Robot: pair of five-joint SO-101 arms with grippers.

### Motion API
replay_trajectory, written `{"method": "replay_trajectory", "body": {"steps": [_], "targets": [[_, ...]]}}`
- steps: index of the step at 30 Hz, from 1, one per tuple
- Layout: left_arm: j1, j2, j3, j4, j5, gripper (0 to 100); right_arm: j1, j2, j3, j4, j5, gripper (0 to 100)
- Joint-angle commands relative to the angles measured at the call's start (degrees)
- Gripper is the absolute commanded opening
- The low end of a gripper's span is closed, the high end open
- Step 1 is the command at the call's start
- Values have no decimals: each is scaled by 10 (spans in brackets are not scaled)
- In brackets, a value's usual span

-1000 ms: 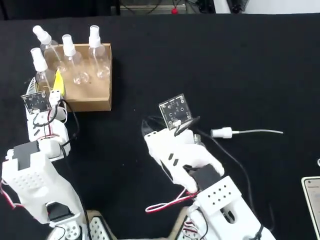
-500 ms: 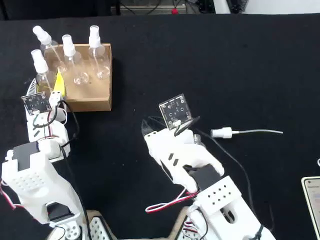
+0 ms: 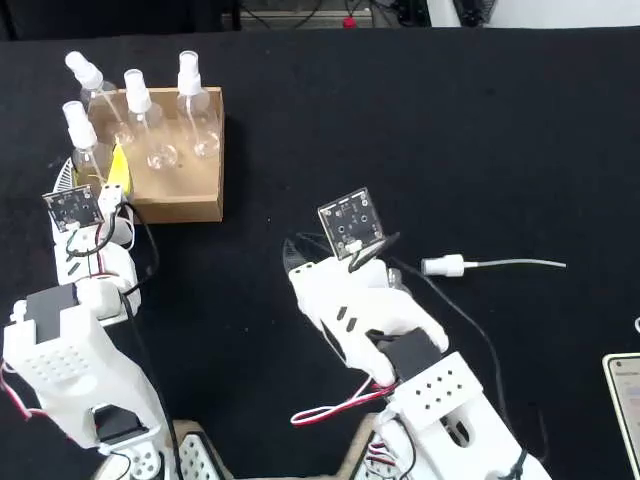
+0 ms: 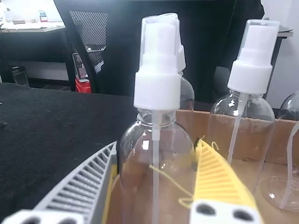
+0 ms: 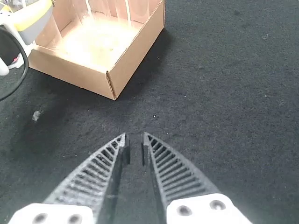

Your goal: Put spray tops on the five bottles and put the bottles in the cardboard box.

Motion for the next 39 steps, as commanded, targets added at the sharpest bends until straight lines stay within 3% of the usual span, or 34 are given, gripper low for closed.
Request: {"method": "replay_trajectory", "body": {"steps": [1, 19, 25, 31, 39], "targets": [[0, -5, 9, 0, 3, 197, -6, 0, -4, -18, 7, 46], [-12, -5, 25, 1, 2, 198, -6, 2, -4, -18, 7, 46], [-12, -4, 39, 4, 0, 327, -6, 2, -5, -18, 7, 46], [-28, -5, 36, 1, 2, 270, -6, 2, -4, -18, 7, 46], [-39, -5, 32, 0, 2, 276, -6, 2, -5, -18, 7, 46]]}}
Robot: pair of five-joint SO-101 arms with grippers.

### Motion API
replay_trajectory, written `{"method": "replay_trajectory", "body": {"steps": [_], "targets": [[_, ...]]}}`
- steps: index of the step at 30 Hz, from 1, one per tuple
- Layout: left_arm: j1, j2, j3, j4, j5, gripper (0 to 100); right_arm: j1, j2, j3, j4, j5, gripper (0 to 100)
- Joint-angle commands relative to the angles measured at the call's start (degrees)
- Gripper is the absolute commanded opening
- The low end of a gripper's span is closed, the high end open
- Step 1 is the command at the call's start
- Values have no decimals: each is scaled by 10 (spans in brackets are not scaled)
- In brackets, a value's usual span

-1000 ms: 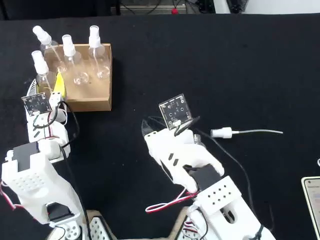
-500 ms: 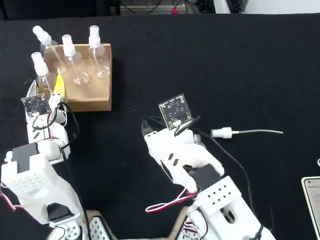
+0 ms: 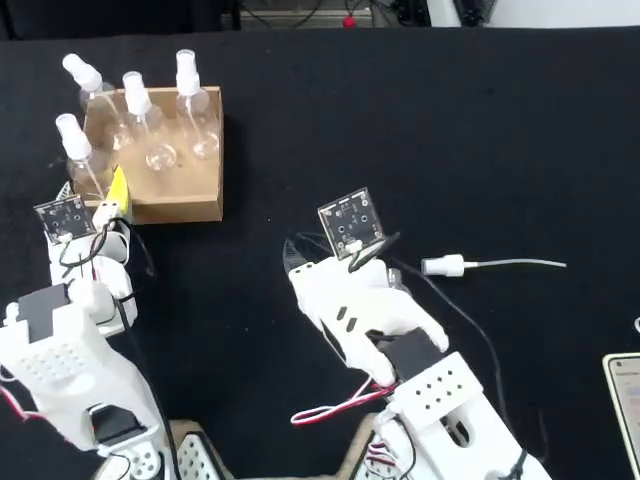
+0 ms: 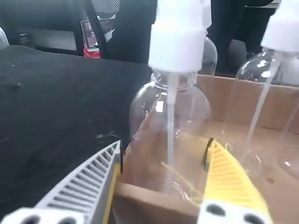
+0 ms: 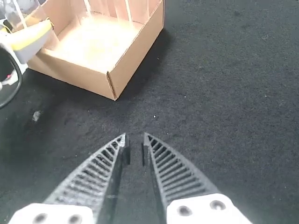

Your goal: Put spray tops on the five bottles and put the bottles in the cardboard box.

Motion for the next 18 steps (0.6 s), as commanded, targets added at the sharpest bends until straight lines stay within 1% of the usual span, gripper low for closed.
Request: {"method": "replay_trajectory", "body": {"steps": [1, 5, 10, 18], "targets": [[-5, -9, -14, -4, 1, 276, -6, 2, -5, -18, 7, 46], [14, -9, -26, -4, 1, 276, -6, 2, -5, -18, 7, 46], [20, -15, -26, -4, -2, 276, -6, 2, -4, -18, 7, 46], [11, -104, 20, 0, -3, 276, -5, 3, 10, -50, 7, 46]]}}
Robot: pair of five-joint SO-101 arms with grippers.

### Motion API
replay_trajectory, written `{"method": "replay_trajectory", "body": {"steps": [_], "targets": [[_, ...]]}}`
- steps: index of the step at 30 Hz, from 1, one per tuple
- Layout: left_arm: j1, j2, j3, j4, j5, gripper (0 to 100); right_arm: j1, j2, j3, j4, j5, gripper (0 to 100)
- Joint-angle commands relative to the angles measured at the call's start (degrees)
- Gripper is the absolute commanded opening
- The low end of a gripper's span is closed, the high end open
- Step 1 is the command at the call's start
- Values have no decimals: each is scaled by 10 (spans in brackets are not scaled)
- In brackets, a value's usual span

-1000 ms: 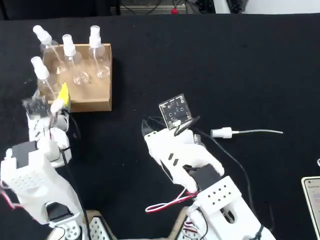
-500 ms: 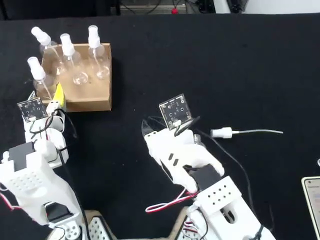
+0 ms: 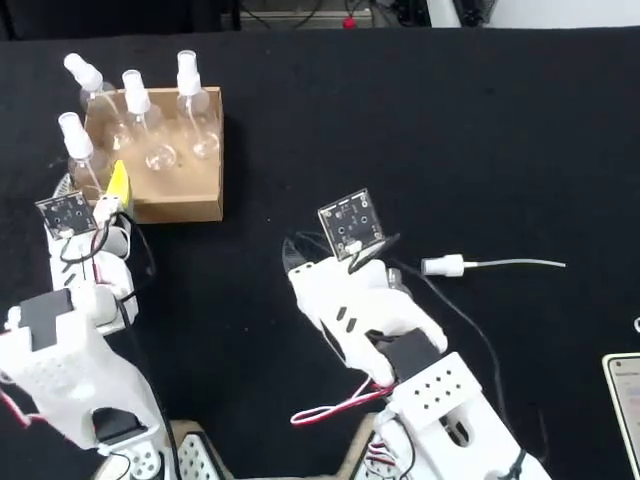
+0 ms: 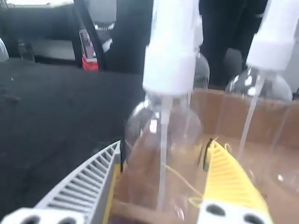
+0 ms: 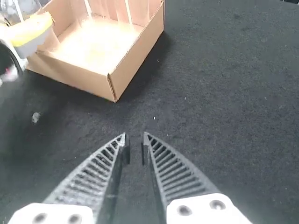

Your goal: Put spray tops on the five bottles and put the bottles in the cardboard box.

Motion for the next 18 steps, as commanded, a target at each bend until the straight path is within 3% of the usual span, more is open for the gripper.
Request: {"method": "replay_trajectory", "body": {"steps": [1, 18], "targets": [[0, -76, 25, 0, -1, 276, -5, 3, -4, -24, 7, 46], [-19, -119, 123, -4, -1, 276, -5, 3, -5, -24, 7, 46]]}}
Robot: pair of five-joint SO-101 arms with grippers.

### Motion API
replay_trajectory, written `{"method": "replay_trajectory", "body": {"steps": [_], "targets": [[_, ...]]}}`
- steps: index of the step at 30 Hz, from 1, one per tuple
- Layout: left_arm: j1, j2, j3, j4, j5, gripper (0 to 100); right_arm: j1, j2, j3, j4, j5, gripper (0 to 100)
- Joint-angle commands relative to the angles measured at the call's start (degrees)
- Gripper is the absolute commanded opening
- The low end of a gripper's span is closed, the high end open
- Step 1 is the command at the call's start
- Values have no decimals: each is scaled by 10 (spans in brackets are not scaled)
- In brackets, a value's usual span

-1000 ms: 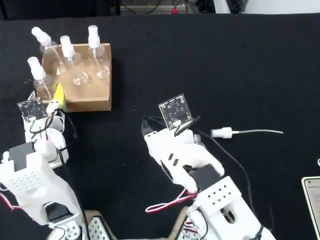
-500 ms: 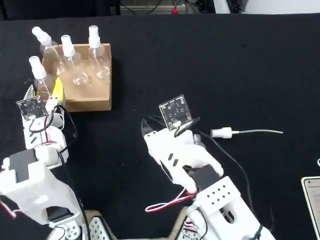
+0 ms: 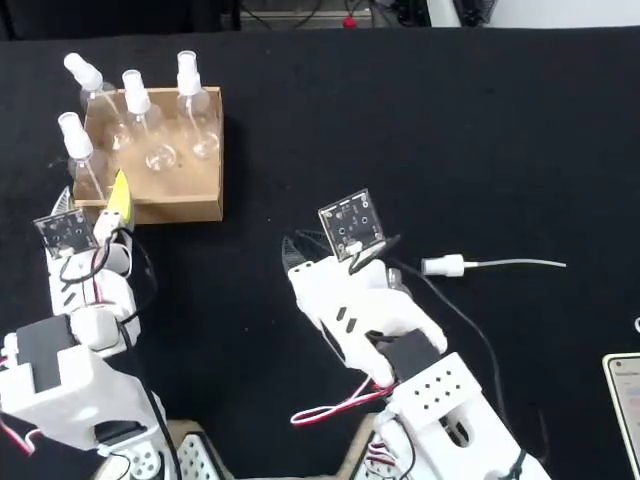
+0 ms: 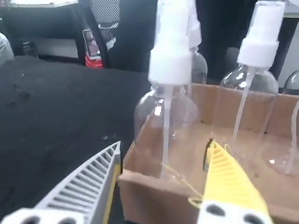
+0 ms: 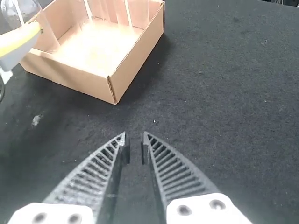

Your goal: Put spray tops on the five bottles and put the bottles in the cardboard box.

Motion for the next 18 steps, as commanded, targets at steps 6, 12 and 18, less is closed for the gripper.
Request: {"method": "replay_trajectory", "body": {"steps": [6, 12, 18], "targets": [[-10, -84, 52, 0, 0, 276, -5, 3, -6, -15, 7, 46], [-11, -191, 139, 1, -2, 273, -5, 3, -5, -15, 7, 46], [-9, -283, 159, 148, 3, 275, -5, 3, -5, -15, 7, 46]]}}
